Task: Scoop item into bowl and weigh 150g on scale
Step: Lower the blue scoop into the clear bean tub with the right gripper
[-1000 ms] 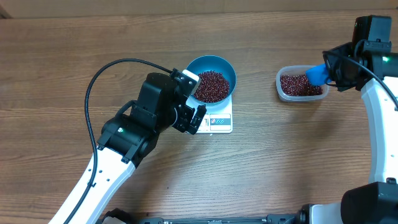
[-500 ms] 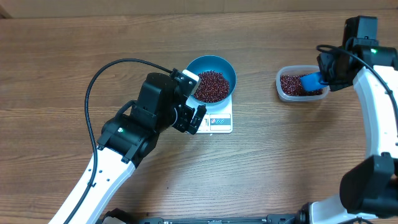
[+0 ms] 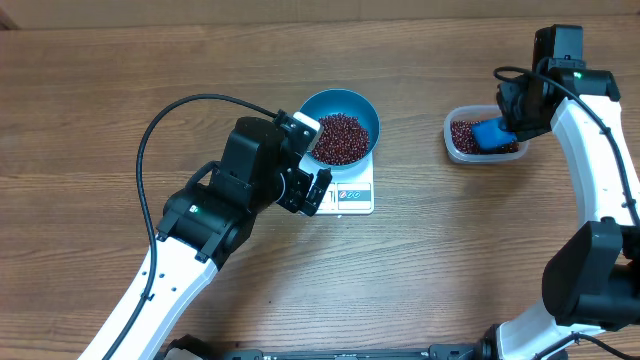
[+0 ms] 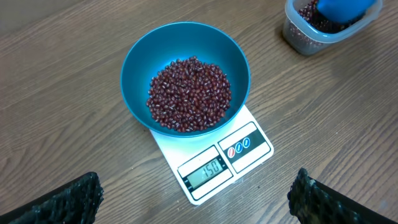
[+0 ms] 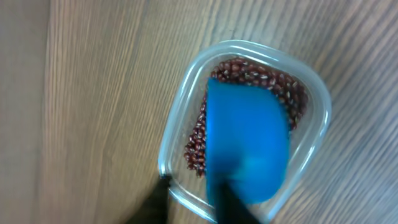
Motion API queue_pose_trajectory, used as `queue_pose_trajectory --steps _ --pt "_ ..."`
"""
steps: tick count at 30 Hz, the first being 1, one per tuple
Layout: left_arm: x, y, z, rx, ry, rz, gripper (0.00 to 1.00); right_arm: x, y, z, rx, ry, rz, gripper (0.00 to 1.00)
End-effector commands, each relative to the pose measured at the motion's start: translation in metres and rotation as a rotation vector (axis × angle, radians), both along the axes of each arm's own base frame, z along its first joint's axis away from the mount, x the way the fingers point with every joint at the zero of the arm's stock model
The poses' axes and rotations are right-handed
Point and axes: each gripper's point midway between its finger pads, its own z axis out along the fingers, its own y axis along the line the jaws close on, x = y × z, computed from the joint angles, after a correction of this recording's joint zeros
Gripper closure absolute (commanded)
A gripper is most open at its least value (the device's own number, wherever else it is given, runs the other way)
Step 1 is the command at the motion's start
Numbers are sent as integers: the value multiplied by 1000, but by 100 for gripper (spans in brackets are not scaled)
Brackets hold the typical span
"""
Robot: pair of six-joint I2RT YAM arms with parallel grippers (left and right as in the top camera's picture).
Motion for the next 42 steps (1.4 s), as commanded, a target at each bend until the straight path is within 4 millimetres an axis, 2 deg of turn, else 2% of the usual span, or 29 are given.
queue_pose_trajectory --steps 1,2,3,6,14,20,28,37,42 --pt "0 0 -2 -14 11 6 0 -1 1 0 -2 1 1 23" --pt "0 0 -2 -14 11 6 0 -1 1 -1 -2 3 1 13" --pt "0 0 -2 -14 11 6 0 -1 1 -1 -2 3 1 6" --pt "0 0 -2 -14 12 6 0 -1 1 -1 -2 3 1 0" --pt "0 0 -2 -14 12 6 0 -2 1 -1 -3 8 4 0" --pt "0 0 -2 -14 12 6 1 -10 0 -4 -23 47 48 0" --pt "0 0 -2 -14 12 6 1 -49 -16 -14 -121 217 21 0" --pt "0 0 -2 -14 12 6 0 -99 -14 -19 -115 425 32 0" --pt "0 0 -2 -14 12 6 1 -116 -12 -19 -106 495 37 0"
